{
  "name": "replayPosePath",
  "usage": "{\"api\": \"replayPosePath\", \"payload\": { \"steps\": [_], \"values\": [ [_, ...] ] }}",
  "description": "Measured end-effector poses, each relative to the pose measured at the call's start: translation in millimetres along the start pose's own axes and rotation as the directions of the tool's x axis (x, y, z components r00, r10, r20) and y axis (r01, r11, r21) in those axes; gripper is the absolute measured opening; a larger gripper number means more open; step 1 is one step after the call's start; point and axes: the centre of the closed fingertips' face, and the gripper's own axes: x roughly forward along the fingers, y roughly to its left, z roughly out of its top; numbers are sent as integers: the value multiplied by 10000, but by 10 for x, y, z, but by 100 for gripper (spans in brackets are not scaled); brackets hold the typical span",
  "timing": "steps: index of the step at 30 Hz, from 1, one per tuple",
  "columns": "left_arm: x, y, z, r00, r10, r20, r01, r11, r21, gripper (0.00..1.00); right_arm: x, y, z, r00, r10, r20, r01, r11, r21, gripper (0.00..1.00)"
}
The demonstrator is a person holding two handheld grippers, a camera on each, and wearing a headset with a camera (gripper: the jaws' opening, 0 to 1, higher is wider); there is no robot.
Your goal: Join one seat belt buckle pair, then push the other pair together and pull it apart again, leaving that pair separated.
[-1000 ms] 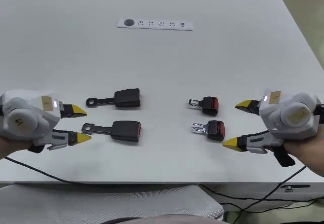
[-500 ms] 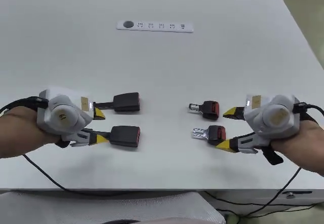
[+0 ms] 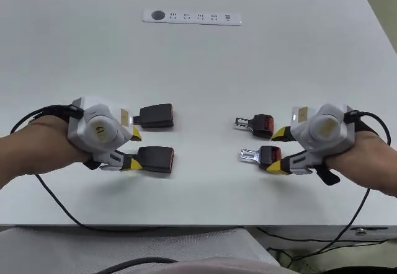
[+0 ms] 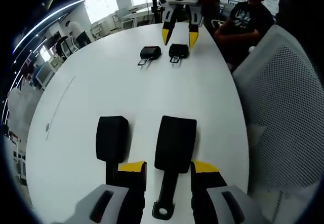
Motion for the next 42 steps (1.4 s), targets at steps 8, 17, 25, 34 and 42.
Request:
{"api": "replayPosePath", "payload": {
  "steps": [8, 17, 25, 34, 42],
  "values": [
    [55, -39, 37, 9999, -86, -145, 91, 9994, 328, 35, 58, 6, -49, 9994, 234, -249, -237, 9996, -121, 40],
    [74, -58, 33, 9995, -195, -256, 210, 9980, 594, 33, 85, 58, -146, 9972, 366, -658, -390, 9986, -366, 36],
    [110, -115, 50, 9979, -297, -572, 367, 9915, 1245, 32, 71, 60, -134, 9973, 393, -628, -414, 9986, -330, 36],
    [138, -107, 37, 9958, -422, -811, 518, 9914, 1203, 31, 91, 63, -133, 9959, 659, -622, -707, 9945, -776, 35],
    [198, -65, -22, 9953, -514, -820, 592, 9937, 955, 31, 103, 73, -103, 9935, 852, -760, -921, 9915, -917, 34]
  ]
}}
